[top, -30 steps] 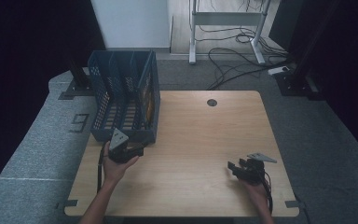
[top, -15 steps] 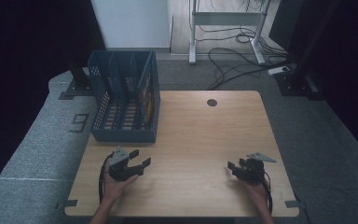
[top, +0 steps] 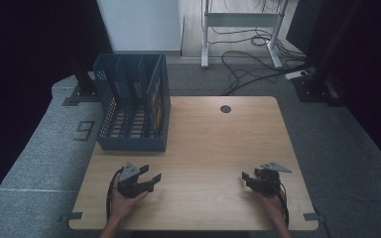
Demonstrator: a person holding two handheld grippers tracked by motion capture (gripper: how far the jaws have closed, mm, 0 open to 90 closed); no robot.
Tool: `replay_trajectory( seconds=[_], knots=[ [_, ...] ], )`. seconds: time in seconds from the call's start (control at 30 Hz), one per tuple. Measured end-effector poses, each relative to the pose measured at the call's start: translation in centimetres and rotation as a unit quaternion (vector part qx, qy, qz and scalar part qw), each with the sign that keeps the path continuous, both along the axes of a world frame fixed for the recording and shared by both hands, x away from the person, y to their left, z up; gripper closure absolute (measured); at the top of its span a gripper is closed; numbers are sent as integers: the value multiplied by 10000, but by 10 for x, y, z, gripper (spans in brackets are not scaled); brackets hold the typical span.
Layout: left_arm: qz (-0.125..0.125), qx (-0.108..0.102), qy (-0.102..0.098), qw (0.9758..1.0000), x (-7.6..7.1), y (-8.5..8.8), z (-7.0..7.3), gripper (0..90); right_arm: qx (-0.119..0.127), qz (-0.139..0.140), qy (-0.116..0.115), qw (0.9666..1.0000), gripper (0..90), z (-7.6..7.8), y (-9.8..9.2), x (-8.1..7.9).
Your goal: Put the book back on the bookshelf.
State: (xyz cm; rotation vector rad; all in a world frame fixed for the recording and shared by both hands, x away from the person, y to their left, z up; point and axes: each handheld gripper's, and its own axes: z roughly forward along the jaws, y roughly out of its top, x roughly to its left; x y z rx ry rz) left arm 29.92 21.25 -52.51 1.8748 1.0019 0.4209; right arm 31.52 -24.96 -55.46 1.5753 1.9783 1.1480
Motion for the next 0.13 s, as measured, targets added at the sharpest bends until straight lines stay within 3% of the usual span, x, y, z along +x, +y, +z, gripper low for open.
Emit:
replay_trajectory(
  seconds=[0.13],
  knots=[
    [-4,-19,8,10000,0,1,0,336,-90,1,-13,10000,370,0,2,0]
  ],
)
